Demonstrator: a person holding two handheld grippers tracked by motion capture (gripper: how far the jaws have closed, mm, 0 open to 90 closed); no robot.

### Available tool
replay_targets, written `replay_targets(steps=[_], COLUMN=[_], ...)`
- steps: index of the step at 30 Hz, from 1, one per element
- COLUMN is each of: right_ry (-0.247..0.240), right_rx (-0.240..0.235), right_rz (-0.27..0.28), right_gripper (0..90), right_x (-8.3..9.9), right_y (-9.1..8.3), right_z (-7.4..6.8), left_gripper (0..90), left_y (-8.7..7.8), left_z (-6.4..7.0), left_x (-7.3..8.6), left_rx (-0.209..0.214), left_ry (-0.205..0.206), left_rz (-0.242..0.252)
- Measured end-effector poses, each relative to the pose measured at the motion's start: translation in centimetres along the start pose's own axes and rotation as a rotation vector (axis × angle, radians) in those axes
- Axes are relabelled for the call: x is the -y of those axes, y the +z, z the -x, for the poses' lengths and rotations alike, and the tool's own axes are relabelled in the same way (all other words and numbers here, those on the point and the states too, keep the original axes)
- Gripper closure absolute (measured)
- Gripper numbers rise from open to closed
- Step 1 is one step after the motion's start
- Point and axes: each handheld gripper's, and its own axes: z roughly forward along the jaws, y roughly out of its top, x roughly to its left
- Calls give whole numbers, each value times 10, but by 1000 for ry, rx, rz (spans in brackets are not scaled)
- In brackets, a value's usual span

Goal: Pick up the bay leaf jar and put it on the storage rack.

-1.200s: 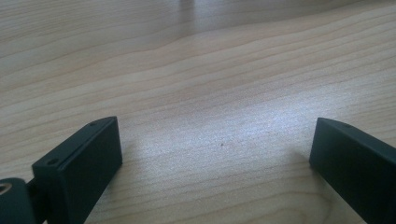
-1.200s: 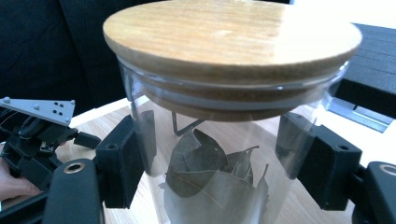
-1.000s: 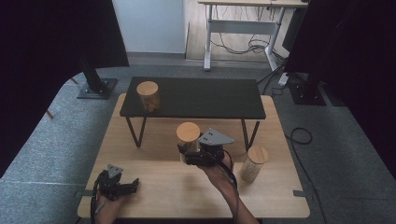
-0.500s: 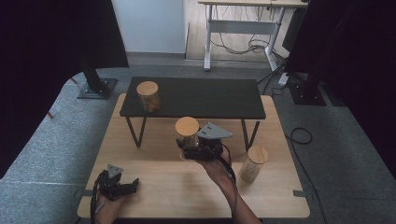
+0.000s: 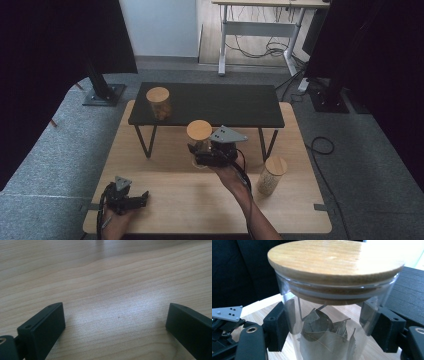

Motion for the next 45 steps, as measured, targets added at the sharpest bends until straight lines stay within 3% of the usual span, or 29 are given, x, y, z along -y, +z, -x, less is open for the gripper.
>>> replay_targets(steps=[45], right_ry=[-6], right_rx=[35], right_rz=[-5], right_gripper=[257], right_x=[-55], right_y=[6], right_z=[23], left_gripper=[21], left_y=[0], left_z=[0], left_x=[0], left_rx=[2], left_ry=[1], left_rz=[1])
